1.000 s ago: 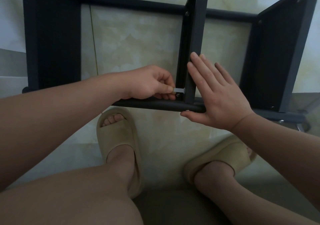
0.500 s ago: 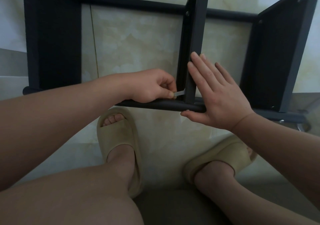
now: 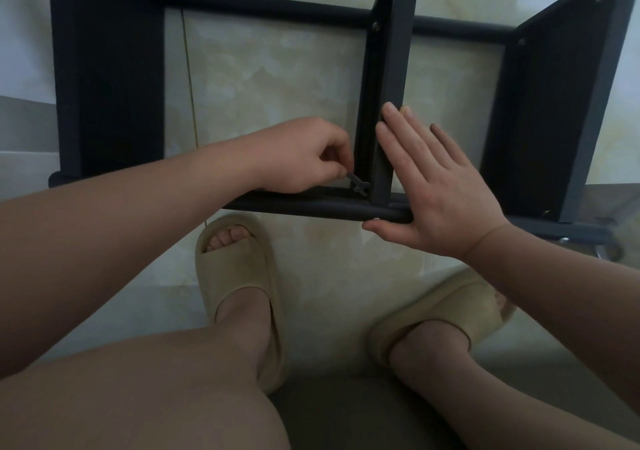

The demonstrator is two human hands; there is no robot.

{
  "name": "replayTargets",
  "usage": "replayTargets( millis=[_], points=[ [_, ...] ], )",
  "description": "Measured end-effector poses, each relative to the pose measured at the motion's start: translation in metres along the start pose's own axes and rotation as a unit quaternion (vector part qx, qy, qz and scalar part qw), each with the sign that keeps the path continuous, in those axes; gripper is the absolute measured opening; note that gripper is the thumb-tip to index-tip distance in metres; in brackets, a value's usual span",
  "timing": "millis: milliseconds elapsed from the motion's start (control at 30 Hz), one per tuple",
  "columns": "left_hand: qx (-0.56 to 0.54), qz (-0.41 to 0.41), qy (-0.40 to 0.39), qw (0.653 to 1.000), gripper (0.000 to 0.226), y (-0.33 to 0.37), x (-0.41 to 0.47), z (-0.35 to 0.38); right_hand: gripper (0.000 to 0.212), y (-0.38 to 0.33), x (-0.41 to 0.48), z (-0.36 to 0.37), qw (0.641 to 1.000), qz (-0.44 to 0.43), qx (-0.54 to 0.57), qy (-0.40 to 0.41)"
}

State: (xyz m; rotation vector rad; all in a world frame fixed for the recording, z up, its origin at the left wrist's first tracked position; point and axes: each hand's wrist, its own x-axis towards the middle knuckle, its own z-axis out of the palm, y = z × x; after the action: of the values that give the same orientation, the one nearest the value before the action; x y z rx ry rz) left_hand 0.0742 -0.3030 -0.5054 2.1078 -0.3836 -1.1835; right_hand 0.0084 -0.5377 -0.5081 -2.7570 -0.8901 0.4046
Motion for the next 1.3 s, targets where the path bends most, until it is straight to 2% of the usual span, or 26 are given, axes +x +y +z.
replayTargets(
  millis=[67,133,233,300,467,633,1033,1300],
  points=[
    [-0.089,-0.022,0.001,0.996,0.018,0.003,0.001,0.004,0.104,0.000,0.000,0.000,1.000,-0.001,-0.001,0.001],
    [-0.202,-0.063,-0.013,0.977,0.014,0.008,0.002,0.010,0.104,0.000,0.000,0.000,1.000,-0.001,-0.001,0.001],
    [-0.375,-0.114,-0.032,0.919,0.010,0.012,0.003,0.017,0.103,0.000,0.000,0.000,1.000,-0.001,-0.001,0.002],
    [-0.421,-0.132,-0.017,0.897,0.010,0.013,0.005,0.019,0.103,0.000,0.000,-0.001,1.000,-0.001,-0.001,0.003],
    [-0.412,-0.136,0.054,0.899,0.006,0.012,0.010,0.021,0.104,0.000,0.000,0.000,1.000,0.001,0.003,0.005],
    [-0.406,-0.128,0.079,0.902,0.008,0.010,0.012,0.021,0.104,0.000,0.000,0.000,1.000,0.001,-0.003,-0.001],
    [-0.408,-0.125,0.055,0.903,0.008,0.011,0.010,0.022,0.103,0.001,0.000,0.001,1.000,0.000,-0.002,0.003],
    [-0.444,-0.146,0.045,0.883,0.010,0.015,0.011,0.023,0.103,0.000,0.000,0.000,1.000,-0.001,-0.003,0.005]
  ],
)
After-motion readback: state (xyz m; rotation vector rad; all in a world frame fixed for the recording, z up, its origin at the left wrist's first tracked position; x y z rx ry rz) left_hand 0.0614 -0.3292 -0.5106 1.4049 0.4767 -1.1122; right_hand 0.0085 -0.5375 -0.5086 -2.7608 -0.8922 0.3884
